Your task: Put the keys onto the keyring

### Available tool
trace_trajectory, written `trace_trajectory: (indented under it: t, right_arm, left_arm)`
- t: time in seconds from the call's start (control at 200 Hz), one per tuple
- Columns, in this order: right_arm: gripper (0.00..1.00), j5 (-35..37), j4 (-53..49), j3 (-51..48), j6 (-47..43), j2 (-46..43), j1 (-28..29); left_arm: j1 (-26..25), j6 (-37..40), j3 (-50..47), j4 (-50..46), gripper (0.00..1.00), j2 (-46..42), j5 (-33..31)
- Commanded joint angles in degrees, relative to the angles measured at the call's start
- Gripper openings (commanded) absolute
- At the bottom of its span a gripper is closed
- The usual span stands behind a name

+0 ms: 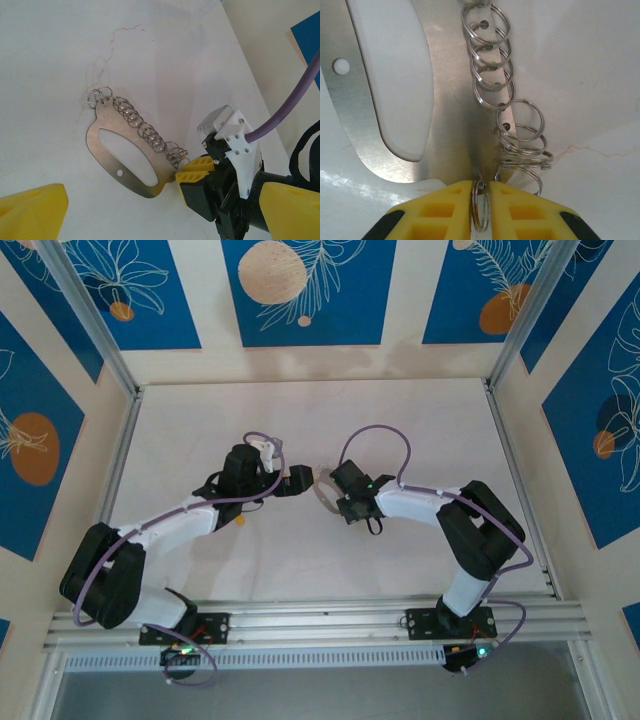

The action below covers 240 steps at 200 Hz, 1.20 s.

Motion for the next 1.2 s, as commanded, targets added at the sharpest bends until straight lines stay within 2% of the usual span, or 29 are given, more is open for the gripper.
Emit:
trace_trajectory:
  t: [0.0,0.085,0.535,0.63,0.8,0.98,1.195]
  right_arm:
    - [0.14,0.8,-1.4,1.3,-0.6,0.4,0.1]
    - [0.11,0.7,-1.4,1.3,-0.6,0.3,0.1]
    - [0.11,0.3,-1.5,0.8,-0.6,0.4,-0.3]
    - [0.0,0.0,-1.6,0.8,-0.5,0.4,-0.5]
    - [0.0,-1.8,-1.4,1.0,-0.7,-1.5,-1.3]
    - [0.0,-10.4,-0.6,1.8,-1.2,-7.7,-4.3]
    - [0.0,-28.2,6.1,1.3,-2.2,-18.1,-10.6]
  left_arm:
    - [-0.7,0.3,-0.3,1.6,0.98,0.4,1.2]
    - [-0.7,0.3,-0.3,1.6,0.98,0.4,1.3]
    - [-0.7,0.2,-0.1,1.7,0.98,0.4,1.4]
    - [-0.7,0.3,0.0,1.5,0.98,0.4,1.4]
    - [-0.7,0.3,0.5,0.8,0.98,0.2,1.6]
    - [-0.7,0.9,1.7,-1.1,0.98,-1.5,1.5]
    - [-0.7,3.1,4.4,-4.8,0.99,-5.1,1.3]
